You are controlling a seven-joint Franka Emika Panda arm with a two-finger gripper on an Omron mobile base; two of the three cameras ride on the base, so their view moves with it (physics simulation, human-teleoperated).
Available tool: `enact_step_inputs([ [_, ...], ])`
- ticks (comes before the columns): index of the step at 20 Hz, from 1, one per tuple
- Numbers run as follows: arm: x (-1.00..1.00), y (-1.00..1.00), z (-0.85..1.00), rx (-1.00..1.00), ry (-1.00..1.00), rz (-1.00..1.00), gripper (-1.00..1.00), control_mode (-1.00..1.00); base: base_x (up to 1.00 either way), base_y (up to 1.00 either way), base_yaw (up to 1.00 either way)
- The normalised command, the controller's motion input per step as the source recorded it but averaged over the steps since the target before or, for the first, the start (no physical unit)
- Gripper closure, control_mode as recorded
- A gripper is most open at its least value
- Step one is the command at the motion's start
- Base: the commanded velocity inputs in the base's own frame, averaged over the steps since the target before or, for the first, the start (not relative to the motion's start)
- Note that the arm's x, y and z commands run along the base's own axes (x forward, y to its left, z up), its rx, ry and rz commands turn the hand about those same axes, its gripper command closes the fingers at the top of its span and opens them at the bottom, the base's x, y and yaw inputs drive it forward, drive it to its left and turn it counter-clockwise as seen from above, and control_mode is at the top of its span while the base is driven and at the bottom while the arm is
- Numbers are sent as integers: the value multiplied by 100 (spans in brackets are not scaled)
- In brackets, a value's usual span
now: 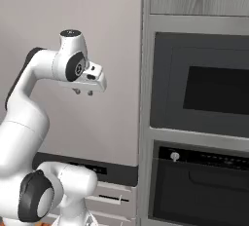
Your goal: There is a bowl on the dining counter. Grab a lemon wedge from the fridge and place it in the bowl. Then get the liquor bottle and glass cup from the cabinet and place them next to the bowl.
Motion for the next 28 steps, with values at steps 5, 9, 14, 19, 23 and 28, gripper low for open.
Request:
enact_step_inputs([
  [5,0,0,0,0,0,0,-100,100,-40,16,0],
  [9,0,0,0,0,0,0,-100,100,-67,66,0],
  [14,0,0,0,0,0,0,-100,100,-51,71,0],
  [19,0,0,0,0,0,0,-100,100,-59,43,-6],
  [23,0,0,0,0,0,0,-100,100,-5,48,-8],
  [28,0,0,0,0,0,0,-100,100,5,49,-5],
])
